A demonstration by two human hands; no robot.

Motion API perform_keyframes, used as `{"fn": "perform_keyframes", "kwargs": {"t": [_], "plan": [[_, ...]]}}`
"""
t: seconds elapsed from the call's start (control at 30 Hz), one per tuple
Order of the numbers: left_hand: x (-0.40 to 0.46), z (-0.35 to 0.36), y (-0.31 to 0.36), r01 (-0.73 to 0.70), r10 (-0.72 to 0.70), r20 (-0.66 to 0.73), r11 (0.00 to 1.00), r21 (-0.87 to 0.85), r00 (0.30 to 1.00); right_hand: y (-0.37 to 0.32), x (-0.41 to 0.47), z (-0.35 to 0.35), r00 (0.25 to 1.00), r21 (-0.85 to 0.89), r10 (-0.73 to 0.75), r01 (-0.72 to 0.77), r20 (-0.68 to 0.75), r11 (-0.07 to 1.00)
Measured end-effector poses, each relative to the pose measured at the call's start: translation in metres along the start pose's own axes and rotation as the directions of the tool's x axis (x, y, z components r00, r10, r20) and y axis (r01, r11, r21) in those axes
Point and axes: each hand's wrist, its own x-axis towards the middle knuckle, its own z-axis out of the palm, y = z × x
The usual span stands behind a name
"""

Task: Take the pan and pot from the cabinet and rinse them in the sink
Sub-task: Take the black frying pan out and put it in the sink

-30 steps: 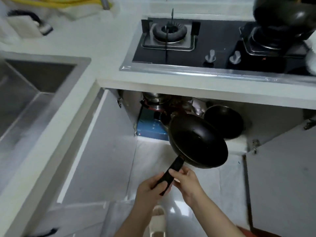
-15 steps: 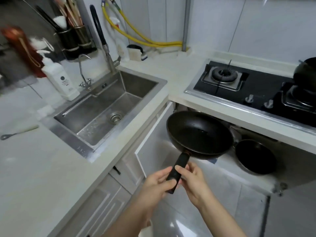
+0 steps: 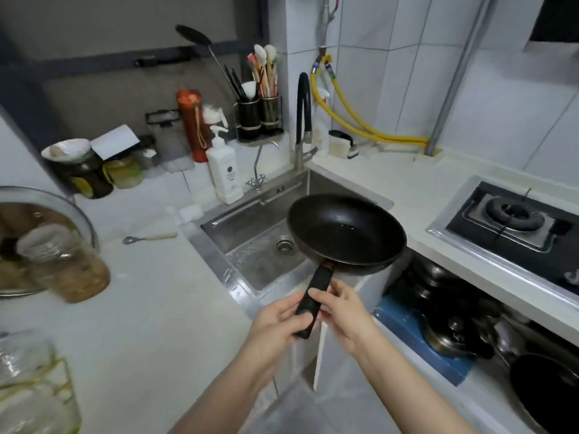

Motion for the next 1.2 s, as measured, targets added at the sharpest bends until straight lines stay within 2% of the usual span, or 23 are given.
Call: {"fn": "perform_keyframes", "kwargs": {"t": [0.23, 0.47, 0.63, 0.9, 1.2], "plan": [[0.047, -0.079, 0.039, 0.014, -0.019, -0.093, 0.998, -0.057, 0.995, 0.003, 0.072, 0.08, 0.995, 0.014, 0.074, -0.075, 0.06, 0.997], [0.085, -0.137, 0.045, 0.041, -0.053, -0.127, 0.995, -0.094, 0.99, 0.023, 0.131, 0.123, 0.979, -0.005, 0.185, -0.186, 0.086, 0.983], [0.118, -0.154, 0.04, 0.07, -0.095, -0.184, 0.988, -0.139, 0.978, 0.032, 0.172, 0.132, 0.957, -0.063, 0.276, -0.27, 0.095, 0.961], [0.173, -0.159, 0.033, 0.117, -0.164, -0.248, 0.974, -0.193, 0.955, 0.043, 0.245, 0.123, 0.918, -0.06, 0.388, -0.384, 0.081, 0.921], [0.209, -0.159, 0.023, 0.168, -0.212, -0.296, 0.972, -0.167, 0.932, 0.063, 0.288, 0.11, 0.874, -0.043, 0.484, -0.482, 0.05, 0.875]]}}
